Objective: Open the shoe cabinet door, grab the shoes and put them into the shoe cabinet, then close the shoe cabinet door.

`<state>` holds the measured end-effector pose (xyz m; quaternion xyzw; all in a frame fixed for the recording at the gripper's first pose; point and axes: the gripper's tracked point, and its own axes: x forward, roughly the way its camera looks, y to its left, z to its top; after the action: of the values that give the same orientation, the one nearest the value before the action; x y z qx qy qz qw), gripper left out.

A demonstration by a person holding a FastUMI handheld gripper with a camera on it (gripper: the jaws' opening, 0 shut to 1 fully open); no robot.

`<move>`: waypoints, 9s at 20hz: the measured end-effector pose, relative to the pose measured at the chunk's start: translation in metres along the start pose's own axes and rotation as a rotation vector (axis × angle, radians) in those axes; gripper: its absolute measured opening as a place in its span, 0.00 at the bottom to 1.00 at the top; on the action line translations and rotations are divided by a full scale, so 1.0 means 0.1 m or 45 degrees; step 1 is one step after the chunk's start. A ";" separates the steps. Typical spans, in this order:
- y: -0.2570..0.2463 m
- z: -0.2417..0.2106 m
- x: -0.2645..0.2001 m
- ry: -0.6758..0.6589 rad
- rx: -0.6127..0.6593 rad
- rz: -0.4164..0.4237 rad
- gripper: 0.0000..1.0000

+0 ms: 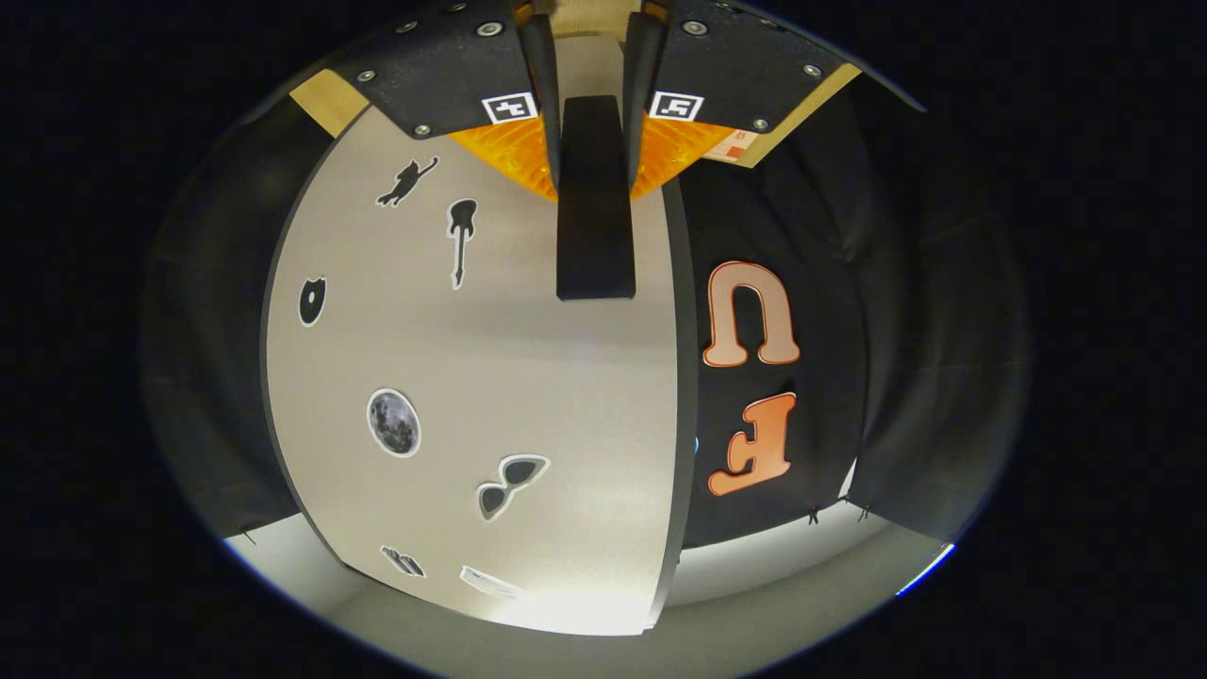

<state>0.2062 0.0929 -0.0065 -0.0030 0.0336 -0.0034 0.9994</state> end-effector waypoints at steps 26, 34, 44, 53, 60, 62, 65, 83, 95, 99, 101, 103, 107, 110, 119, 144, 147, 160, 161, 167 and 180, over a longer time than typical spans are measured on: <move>-1.02 -0.12 -1.39 0.006 0.015 -0.033 0.27; -1.79 -0.19 -1.76 0.002 -0.010 -0.144 0.27; -2.45 -0.24 -1.95 0.005 0.014 -0.160 0.27; -2.82 -0.31 -1.98 0.010 0.008 -0.195 0.20; -2.89 -0.37 -2.04 0.011 0.023 -0.236 0.20; -2.89 -0.40 -2.06 0.008 0.029 -0.249 0.20; -2.92 -0.41 -2.05 0.005 0.037 -0.266 0.20; -2.58 -0.55 -2.38 0.040 0.006 -0.344 0.20; -0.92 -1.44 -2.24 0.167 0.082 -0.117 0.21; -0.48 -2.12 -1.99 0.295 0.099 -0.019 0.20; -0.27 -2.51 -1.84 0.377 0.121 0.042 0.21; -0.11 -2.85 -1.63 0.444 0.128 0.086 0.21; -0.03 -3.48 -1.23 0.578 0.129 0.120 0.21; -0.01 -3.87 -0.89 0.657 0.164 0.133 0.21; -0.02 -4.70 -0.32 0.839 0.242 0.149 0.22; -0.43 -2.90 -0.35 0.583 0.283 0.130 0.07; -0.49 -2.33 -0.38 0.509 0.248 0.137 0.07; -0.98 -0.65 0.89 0.274 0.079 0.093 0.07; -1.02 -0.62 1.04 0.274 0.074 0.086 0.07; -1.15 -0.49 1.71 0.302 0.050 0.076 0.07; -1.19 -1.09 2.61 0.532 -0.061 -0.012 0.14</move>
<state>0.4581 -0.0282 -0.1324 -0.0261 0.2401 -0.0077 0.9704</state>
